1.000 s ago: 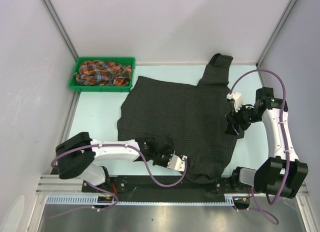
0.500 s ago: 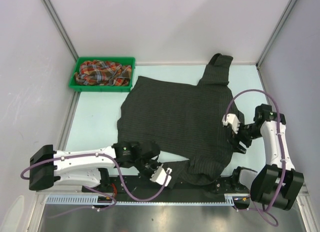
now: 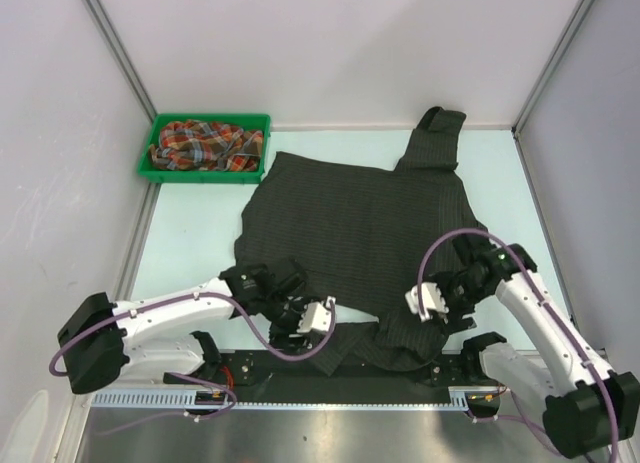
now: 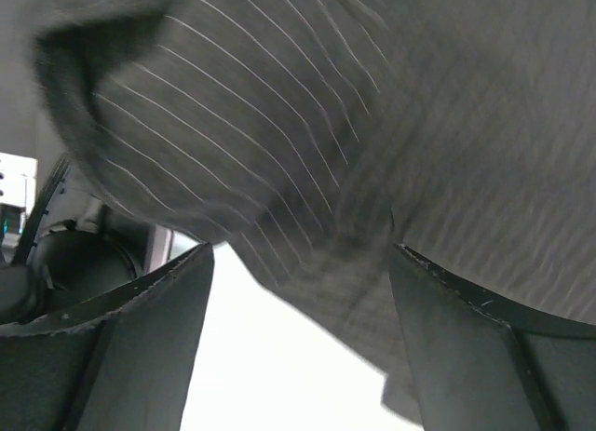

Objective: Fold and stack the long sleeve shirts
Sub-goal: Flatten the shirt out

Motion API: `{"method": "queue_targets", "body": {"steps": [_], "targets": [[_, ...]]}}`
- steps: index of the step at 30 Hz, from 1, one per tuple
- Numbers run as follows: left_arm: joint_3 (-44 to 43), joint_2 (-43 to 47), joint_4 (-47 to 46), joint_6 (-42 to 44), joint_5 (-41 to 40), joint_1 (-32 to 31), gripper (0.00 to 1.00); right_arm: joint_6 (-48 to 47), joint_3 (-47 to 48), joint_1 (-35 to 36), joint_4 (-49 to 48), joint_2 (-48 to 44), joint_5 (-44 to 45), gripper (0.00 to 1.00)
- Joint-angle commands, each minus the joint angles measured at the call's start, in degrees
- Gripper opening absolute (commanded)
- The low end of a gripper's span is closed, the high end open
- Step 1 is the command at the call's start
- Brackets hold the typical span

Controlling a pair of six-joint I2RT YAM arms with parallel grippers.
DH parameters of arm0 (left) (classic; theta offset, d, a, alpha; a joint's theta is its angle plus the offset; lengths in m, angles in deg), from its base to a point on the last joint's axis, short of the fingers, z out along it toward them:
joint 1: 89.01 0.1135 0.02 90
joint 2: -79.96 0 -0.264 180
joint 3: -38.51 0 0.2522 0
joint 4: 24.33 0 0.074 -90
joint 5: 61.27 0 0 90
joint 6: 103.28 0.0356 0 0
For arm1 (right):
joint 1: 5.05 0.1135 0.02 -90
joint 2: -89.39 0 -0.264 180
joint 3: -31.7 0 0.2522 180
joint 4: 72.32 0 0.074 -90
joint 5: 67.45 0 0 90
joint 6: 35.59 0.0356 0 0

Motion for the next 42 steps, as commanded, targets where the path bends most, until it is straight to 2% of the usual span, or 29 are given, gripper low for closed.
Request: {"method": "queue_targets", "body": {"steps": [1,5,14,18,20,21,24,26,31,42], "targets": [[-1.9,2.0,-1.3,-2.5,1.1,5.4,0.71,1.1,-1.7,8.2,10.3,-3.3,-0.2,0.83],[-2.6,3.0,-0.6,-2.8,0.3,11.4,0.74,1.6,-1.6,15.0,10.4,-3.2,0.0,0.88],[-3.7,6.6,3.4,-1.8,-1.4,21.9,0.76,6.2,0.3,31.3,10.4,0.3,1.4,0.9],[-4.4,8.0,5.5,-0.7,0.0,30.9,0.76,8.5,1.0,38.1,10.4,1.8,2.4,0.81],[-4.6,8.0,7.3,0.9,0.6,34.2,0.75,11.2,2.2,41.0,10.5,1.3,3.0,0.63],[-4.6,7.5,7.8,1.5,1.3,37.2,0.75,12.4,2.7,42.4,10.4,0.9,3.3,0.59],[-5.0,6.1,9.5,3.0,2.6,41.3,0.75,15.6,4.2,48.3,10.4,-0.3,3.8,0.55],[-5.0,5.5,9.4,3.4,2.8,42.2,0.75,18.8,5.3,52.8,10.4,0.4,4.1,0.53],[-5.1,5.0,9.2,3.8,2.5,42.7,0.74,23.6,6.0,57.9,10.5,6.1,6.2,0.5],[-3.4,5.4,7.2,4.1,1.7,43.2,0.74,30.2,5.8,60.8,9.1,17.5,9.3,0.53]]}}
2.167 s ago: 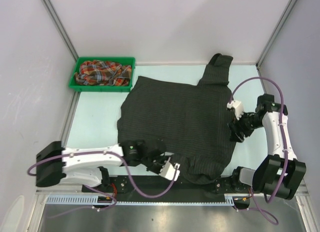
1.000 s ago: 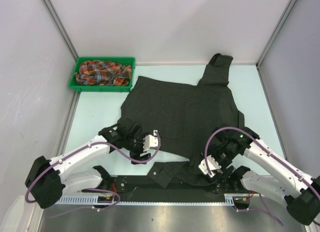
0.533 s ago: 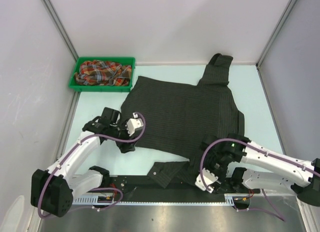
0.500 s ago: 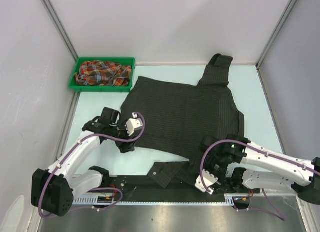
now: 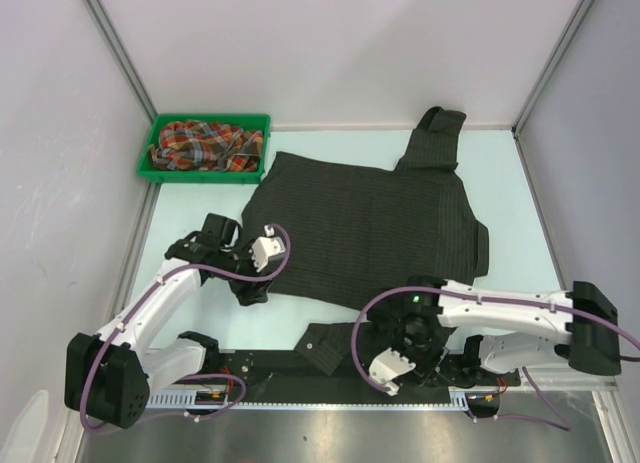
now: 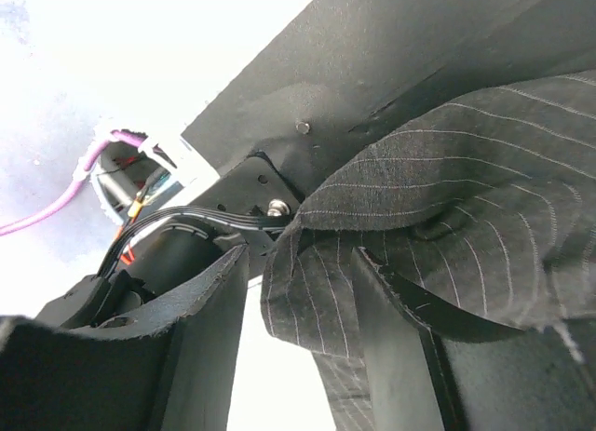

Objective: Fold and stack the long sleeve shirts
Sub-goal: Flatten the shirt out

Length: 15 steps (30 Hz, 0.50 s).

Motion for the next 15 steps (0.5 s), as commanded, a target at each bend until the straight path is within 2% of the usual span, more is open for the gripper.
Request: {"method": "queue_targets", "body": {"steps": [1,5,6,8,9,10,11,15], "targets": [[-0.2,0.7,-1.7,1.4,1.7,0.7,0.74,5.3,1.3,0.8,8.0,2.4,1.7,0.53],[0.3,0.4,-2.5,1.6,2.5,2.9,0.74,8.4,1.3,2.5,6.5,4.1,2.2,0.47],[0.2,-0.5,-2.4,1.7,2.7,3.6,0.74,9.1,1.3,3.6,5.9,5.0,2.2,0.37],[0.0,-1.0,-1.9,2.9,3.1,5.9,0.73,10.5,1.3,4.5,5.4,5.3,2.2,0.28],[-0.4,-1.4,-1.8,3.2,3.5,6.7,0.73,10.8,1.3,4.7,5.1,5.3,2.2,0.12],[-0.6,-1.6,-1.5,4.3,3.7,7.3,0.73,11.2,1.3,5.0,4.8,5.3,2.3,0.03],[-0.7,-1.9,-1.0,4.7,3.4,8.1,0.73,11.7,1.3,5.0,4.6,5.1,3.0,0.0],[-1.6,-2.4,0.1,8.9,-0.3,8.7,0.72,12.8,1.6,3.3,2.4,3.1,8.2,0.0]]}}
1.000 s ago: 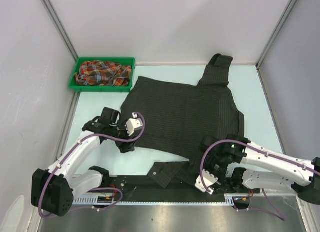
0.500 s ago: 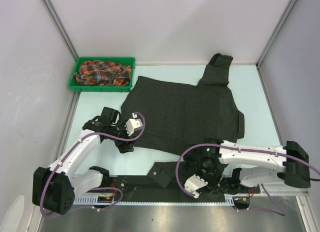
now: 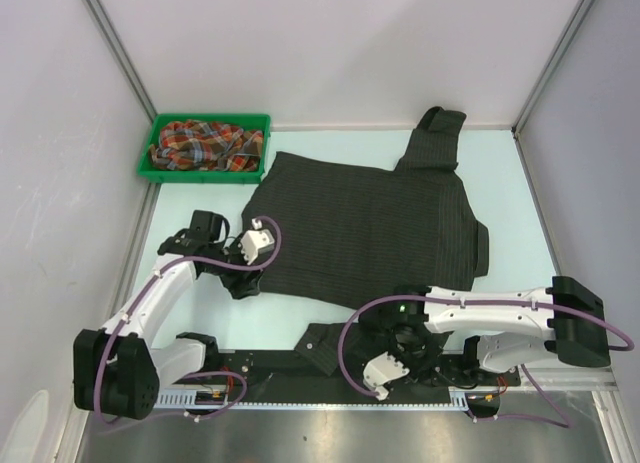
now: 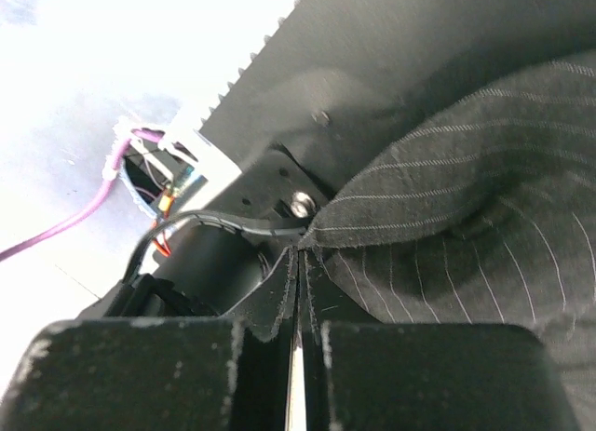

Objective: Fold and stack the long sleeve shirts
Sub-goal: Flatten the shirt out

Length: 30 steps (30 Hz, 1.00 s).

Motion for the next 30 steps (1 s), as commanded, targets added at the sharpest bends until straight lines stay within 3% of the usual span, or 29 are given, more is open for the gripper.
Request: {"method": "queue_targets", "body": {"steps": [1,8,15,20,30], "targets": [[-1.8,-0.3,1.4,8.8,-2.0,0.9,0.71,2.2,2.4,-2.3,2.4,-3.9,5.7,0.0],[-2.8,-4.3,1.1,24.5,-7.4,1.1,0.56,1.6,10.1,-18.2,4.0,-9.6,6.5,0.0],[-2.1,-6.4,1.0,40.0,-8.4,0.8,0.51,0.9,12.3,-30.3,2.4,-13.3,6.4,0.0],[-0.1,-6.1,1.2,43.6,-8.9,-0.9,0.5,3.5,13.3,-32.6,1.6,-14.4,5.8,0.0],[4.1,-5.4,0.7,44.0,-10.0,-5.4,0.58,5.1,14.9,-36.9,-0.5,-17.0,7.6,0.0]]}}
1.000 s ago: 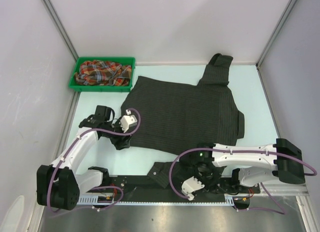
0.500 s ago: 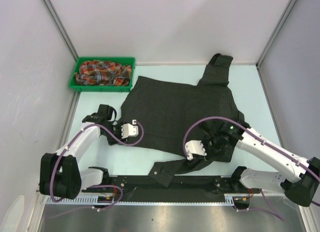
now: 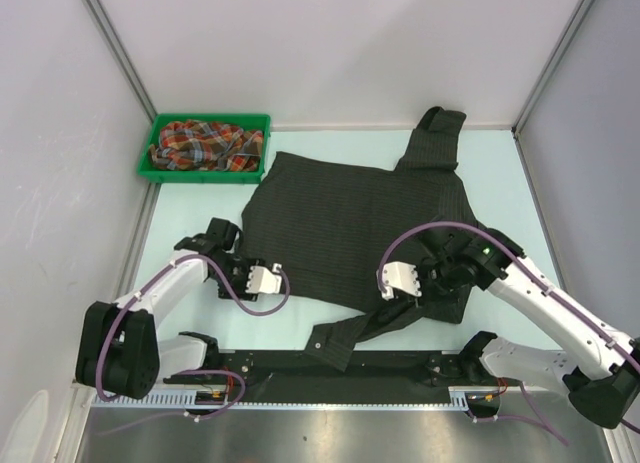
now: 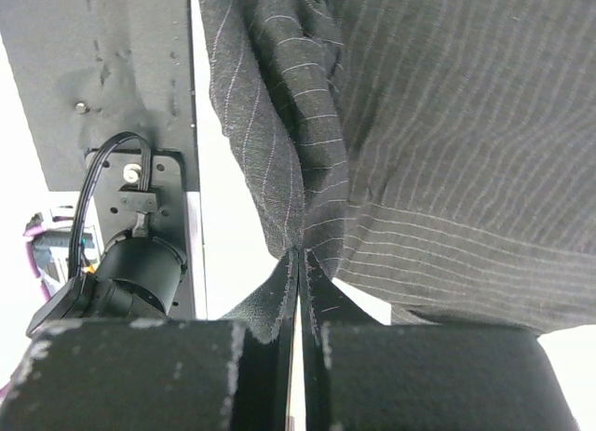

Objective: Fold and stack the long sleeve shirts
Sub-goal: Flatten the shirt out, then fold the shirt

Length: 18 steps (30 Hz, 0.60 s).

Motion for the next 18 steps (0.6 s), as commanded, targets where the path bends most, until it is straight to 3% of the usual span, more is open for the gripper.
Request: {"method": "queue_targets", "body": {"steps": [1,5,12,18], "targets": [[1.6,1.2,0.2,2.6,0.3,-2.0,0.59,1.6,3.3,-1.8,-0.5,-1.5,1.6,0.0],[3.2,1.0,-3.0,0.1,-1.1,-2.7,0.55,2.3,4.2,-3.1,-1.5,-2.3,2.3,0.0],[-1.8,0.0,-6.8,-7.4,-1.0,-2.5,0.01,3.3,5.7,-5.1,-3.1,-5.0,5.2,0.0],[-9.4,0.0,-3.8,-10.4,1.4,-1.6,0.0,-0.1,8.8,-10.5,-5.3,-5.2,5.4,0.0]]}}
